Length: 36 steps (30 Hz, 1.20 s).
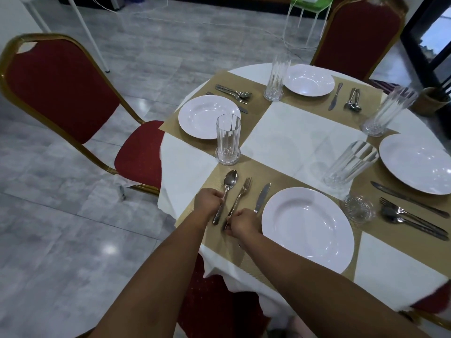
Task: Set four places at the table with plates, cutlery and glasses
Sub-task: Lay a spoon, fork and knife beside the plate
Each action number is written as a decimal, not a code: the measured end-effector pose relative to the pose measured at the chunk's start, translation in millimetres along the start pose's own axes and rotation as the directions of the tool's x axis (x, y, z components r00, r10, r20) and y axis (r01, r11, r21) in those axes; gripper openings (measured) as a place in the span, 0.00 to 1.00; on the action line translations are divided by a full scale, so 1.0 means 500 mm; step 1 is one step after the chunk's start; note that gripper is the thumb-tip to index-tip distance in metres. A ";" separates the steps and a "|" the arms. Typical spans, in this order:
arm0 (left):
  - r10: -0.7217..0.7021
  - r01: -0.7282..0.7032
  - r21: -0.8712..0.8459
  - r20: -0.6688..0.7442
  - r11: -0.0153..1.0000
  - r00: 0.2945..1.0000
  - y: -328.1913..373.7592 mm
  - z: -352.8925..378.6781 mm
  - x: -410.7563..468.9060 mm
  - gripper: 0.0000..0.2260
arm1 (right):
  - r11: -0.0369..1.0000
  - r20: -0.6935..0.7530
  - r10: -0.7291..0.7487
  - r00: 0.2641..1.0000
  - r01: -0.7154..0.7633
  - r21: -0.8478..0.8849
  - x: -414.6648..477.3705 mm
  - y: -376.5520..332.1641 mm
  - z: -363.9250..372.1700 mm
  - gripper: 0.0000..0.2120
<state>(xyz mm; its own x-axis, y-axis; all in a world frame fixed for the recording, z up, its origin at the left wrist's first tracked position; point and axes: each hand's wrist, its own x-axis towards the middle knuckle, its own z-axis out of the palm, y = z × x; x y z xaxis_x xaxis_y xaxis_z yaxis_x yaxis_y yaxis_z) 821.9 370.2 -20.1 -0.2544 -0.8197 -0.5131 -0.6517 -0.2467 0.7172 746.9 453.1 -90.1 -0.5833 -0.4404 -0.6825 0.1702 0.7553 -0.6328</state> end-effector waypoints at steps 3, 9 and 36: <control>0.095 -0.091 0.173 -0.015 0.981 0.995 0.005 -0.008 -0.003 0.08 | 0.999 -0.011 -0.019 1.000 0.018 -0.051 -0.041 -0.026 -0.016 0.03; 0.150 -0.159 0.272 0.052 0.949 0.987 -0.011 -0.031 0.000 0.04 | 0.992 0.063 -0.017 0.998 0.025 -0.127 -0.039 -0.026 -0.023 0.06; 0.201 -0.222 0.254 0.106 0.941 0.974 -0.059 -0.022 -0.047 0.04 | 0.989 0.046 0.123 0.991 -0.126 0.072 0.003 0.015 0.014 0.14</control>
<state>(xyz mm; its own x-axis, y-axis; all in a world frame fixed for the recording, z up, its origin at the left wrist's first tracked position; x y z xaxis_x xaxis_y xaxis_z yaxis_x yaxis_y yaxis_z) 854.8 390.9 -24.0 -0.4545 -0.7930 -0.4058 -0.7387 0.0810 0.6691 752.7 454.5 -98.5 -0.5208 -0.3658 -0.7713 0.2995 0.7678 -0.5664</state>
